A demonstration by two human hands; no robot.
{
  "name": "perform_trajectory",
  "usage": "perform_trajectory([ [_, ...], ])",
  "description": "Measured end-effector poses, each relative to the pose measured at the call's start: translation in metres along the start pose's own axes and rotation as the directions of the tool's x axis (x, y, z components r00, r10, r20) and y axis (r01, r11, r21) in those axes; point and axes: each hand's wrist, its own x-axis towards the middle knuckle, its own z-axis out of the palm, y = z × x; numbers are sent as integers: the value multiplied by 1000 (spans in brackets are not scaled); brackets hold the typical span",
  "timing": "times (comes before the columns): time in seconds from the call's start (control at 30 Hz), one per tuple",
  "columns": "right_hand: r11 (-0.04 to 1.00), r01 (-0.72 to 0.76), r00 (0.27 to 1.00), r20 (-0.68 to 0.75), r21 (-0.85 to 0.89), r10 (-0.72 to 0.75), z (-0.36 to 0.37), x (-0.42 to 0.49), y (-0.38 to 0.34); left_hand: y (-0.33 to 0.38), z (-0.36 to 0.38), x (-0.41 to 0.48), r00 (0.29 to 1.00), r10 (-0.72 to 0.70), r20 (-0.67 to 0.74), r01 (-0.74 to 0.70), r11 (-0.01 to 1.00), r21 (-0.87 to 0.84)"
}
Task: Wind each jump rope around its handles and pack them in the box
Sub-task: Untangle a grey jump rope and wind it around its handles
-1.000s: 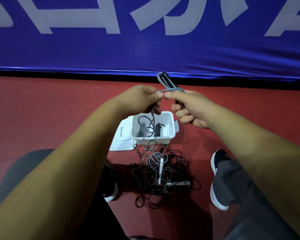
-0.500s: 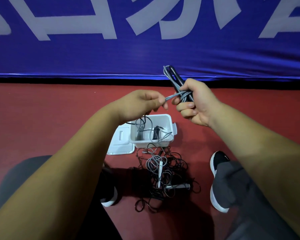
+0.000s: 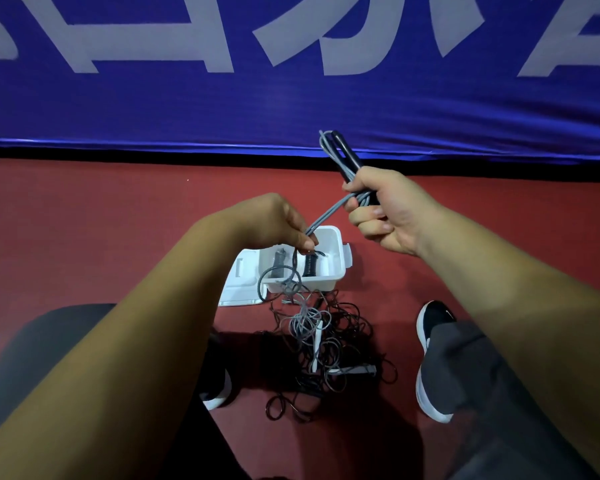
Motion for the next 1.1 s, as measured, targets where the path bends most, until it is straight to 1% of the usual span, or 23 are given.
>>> perform_trajectory([
  [0.13,998,-56,996,69,2,56,1,-2,-2,-3,6,7,986,-26,-162,27,1000,2],
  [0.27,994,-108,980,171,33,101,1,-5,1,-5,9,10,976,-59,-208,38,994,-100],
  [0.4,993,-112,964,244,23,103,1,-6,2,-2,8,11,958,-51,-282,13,991,-135],
  [0.5,989,-137,931,333,-61,150,0,-10,3,2,4,9,944,-60,-324,-27,966,-256],
  [0.6,968,-151,869,440,-201,227,-2,-15,5,4,3,6,947,-48,-319,-98,898,-429],
  [0.67,933,-163,818,485,-322,310,-2,-19,6,2,0,3,946,24,-325,-198,833,-516],
  [0.73,903,-185,773,510,-387,377,-1,-22,8,0,-3,0,939,149,-311,-304,786,-538],
  [0.77,884,-206,751,511,-419,418,-2,-22,9,1,-4,-2,940,186,-285,-321,760,-565],
  [0.8,870,-220,728,519,-441,448,-3,-22,10,2,-5,-3,950,186,-249,-304,726,-617],
  [0.87,829,-199,705,511,-523,492,-1,-23,12,6,-6,-4,959,192,-207,-282,683,-674],
  [0.93,774,-179,731,444,-607,518,0,-20,16,9,-6,-4,952,237,-196,-307,701,-643],
  [1.03,713,-188,829,280,-675,485,-2,-13,23,17,-10,-8,944,299,-142,-328,789,-519],
  [1.1,674,-178,861,218,-717,459,-5,-9,26,23,-14,-11,944,315,-99,-327,854,-404],
])
